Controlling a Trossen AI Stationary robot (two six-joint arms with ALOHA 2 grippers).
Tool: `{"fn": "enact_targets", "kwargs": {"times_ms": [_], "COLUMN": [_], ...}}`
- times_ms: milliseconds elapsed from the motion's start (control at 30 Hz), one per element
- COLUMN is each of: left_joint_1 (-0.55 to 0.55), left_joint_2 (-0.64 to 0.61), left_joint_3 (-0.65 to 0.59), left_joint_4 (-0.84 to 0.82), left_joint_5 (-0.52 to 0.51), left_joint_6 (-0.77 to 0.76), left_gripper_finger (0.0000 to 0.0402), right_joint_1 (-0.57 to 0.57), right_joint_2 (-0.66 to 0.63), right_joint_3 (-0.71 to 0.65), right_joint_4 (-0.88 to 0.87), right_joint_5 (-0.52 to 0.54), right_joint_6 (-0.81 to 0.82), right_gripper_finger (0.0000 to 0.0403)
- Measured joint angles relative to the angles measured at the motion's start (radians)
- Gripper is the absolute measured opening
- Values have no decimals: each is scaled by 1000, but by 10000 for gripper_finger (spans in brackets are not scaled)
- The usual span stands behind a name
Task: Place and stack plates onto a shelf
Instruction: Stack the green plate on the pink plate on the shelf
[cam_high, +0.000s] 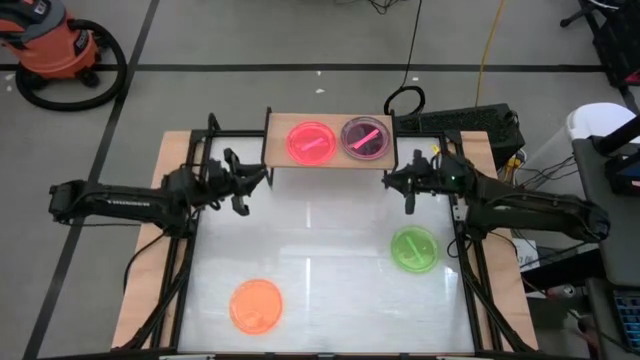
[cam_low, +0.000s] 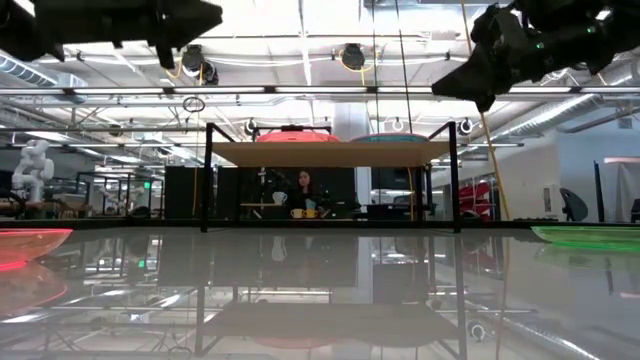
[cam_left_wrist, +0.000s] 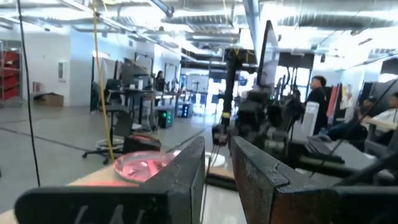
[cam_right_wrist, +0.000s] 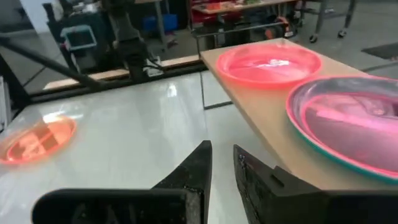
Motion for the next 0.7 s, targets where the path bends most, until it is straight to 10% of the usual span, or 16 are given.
{"fn": "enact_targets", "kwargs": {"times_ms": [300,700], "left_joint_1": [0,0], "left_joint_2": [6,7], "left_joint_3": [-7,-7], "left_joint_4": [2,-46], "left_joint_5": [0,0], "left_joint_6": [10,-6], "left_gripper_finger": [86,86], "right_joint_1": [113,341], "right_joint_2": [117,341], "right_joint_3": [244,365], "right_joint_4": [-416,-744], "right_joint_5": [155,73], "right_joint_6": [-63,-36], "right_gripper_finger": [50,50]}}
